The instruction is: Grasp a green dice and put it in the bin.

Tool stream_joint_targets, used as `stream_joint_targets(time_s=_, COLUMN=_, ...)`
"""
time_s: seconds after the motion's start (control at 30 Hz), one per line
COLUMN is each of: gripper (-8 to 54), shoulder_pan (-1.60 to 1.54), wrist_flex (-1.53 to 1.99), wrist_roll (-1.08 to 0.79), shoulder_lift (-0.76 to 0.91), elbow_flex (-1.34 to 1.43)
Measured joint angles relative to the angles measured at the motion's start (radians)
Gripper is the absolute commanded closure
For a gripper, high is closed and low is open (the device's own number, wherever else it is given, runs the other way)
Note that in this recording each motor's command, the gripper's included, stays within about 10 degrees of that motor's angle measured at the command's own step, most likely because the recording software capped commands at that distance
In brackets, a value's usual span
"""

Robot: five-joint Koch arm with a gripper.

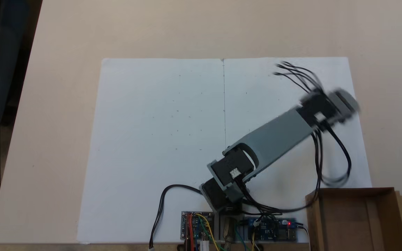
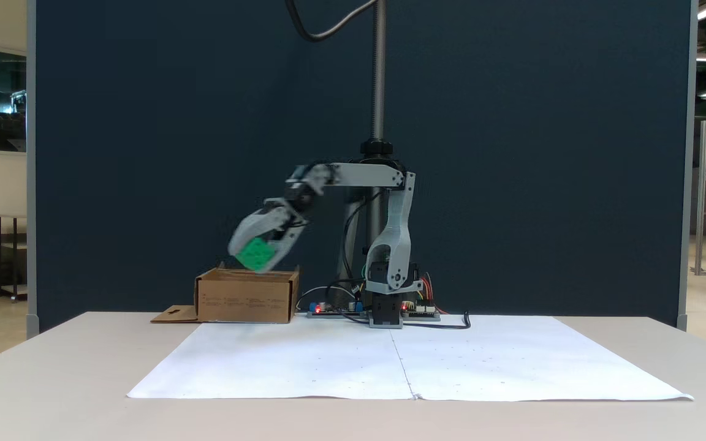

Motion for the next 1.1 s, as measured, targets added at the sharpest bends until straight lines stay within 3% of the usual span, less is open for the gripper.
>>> stream_joint_targets(time_s=0.37, gripper=33.6, shoulder_pan=0.491, wrist_flex=0.164, wrist_roll=-0.117, shoulder_lift=-0.011, elbow_flex=-0.052)
stream_joint_targets(time_s=0.87, gripper=33.6, shoulder_pan=0.703, wrist_flex=0.184, wrist_roll=-0.337, shoulder_lift=-0.239, elbow_flex=-0.089)
stream_joint_targets(time_s=0.93, gripper=16.6, shoulder_pan=0.724, wrist_flex=0.169, wrist_roll=-0.350, shoulder_lift=-0.258, elbow_flex=-0.087)
stream_joint_targets(time_s=1.03, gripper=5.7, shoulder_pan=0.741, wrist_flex=0.153, wrist_roll=-0.354, shoulder_lift=-0.273, elbow_flex=-0.091)
stream_joint_targets(time_s=1.1, gripper=4.5, shoulder_pan=0.741, wrist_flex=0.153, wrist_roll=-0.354, shoulder_lift=-0.279, elbow_flex=-0.100)
